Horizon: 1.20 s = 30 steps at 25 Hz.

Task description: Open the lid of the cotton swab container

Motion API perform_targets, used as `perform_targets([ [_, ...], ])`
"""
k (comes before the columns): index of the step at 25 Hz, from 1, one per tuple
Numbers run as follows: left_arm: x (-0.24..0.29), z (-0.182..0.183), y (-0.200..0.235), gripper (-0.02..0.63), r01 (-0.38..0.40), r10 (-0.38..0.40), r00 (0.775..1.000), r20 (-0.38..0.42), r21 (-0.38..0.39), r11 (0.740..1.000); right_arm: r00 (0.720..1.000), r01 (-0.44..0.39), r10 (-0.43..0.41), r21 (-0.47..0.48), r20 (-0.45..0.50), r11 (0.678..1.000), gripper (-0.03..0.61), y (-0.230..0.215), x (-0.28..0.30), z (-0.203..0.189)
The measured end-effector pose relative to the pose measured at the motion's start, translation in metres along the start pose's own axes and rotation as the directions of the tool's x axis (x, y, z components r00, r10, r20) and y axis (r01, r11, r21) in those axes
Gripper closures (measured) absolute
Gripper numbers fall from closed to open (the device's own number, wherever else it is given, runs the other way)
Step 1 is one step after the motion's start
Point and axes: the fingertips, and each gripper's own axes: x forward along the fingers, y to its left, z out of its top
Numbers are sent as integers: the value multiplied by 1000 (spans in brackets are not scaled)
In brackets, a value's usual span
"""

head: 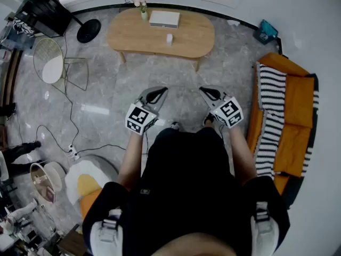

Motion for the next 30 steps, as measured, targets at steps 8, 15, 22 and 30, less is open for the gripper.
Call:
perform_targets([
  [8,-10,-6,-5,614,15,-15,1000,-23,5,1000,1000,11,-11,-9,-10,1000,581,14,-1,-3],
  [15,-21,-12,-3,614,4,-4,1000,-25,4,1000,999,33,-34,-22,-39,999,581,23,3,-13],
  [22,-37,-15,7,614,-26,26,999,-19,-11,1000,998,40,-40,-8,-45,999,581,26,11,-11],
  [30,-45,-11,18,614,-45,45,999,-7,-18,999,999,50,-50,-5,-13,999,581,27,10,-2],
])
